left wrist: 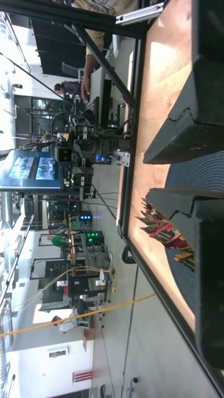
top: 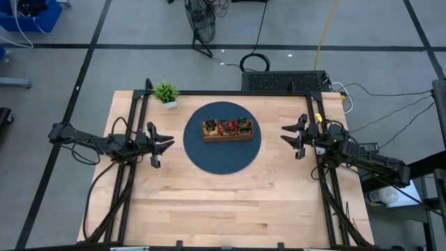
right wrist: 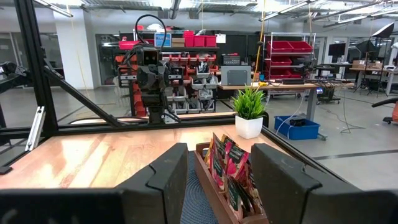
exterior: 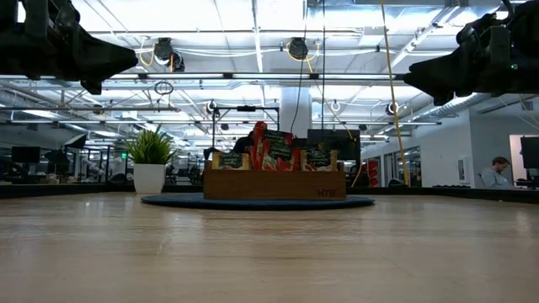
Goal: Pick & Place Tea
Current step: Return to Home Position
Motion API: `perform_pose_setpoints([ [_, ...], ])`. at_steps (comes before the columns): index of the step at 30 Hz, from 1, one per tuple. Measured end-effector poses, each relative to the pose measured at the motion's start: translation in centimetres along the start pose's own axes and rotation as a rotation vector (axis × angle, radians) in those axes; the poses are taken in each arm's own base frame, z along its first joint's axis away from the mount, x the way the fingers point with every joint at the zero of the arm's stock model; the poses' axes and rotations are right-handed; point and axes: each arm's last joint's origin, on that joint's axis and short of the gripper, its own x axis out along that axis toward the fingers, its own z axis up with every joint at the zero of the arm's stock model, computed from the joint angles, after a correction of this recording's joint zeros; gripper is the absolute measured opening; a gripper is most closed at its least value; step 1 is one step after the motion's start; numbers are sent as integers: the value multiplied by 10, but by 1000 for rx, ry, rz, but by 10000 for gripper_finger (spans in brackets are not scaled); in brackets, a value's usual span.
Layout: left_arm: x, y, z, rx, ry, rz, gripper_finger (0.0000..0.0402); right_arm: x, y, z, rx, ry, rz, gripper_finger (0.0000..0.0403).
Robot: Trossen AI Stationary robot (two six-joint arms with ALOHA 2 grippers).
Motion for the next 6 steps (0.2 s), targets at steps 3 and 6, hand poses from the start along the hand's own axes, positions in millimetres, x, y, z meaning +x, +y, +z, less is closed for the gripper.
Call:
perform_pose_setpoints([
  [3,0,0,0,0,0,0,76,0,0,0,0,0,0,161],
  [6,0,0,0,0,0,0,76,0,0,0,0,0,0,162],
])
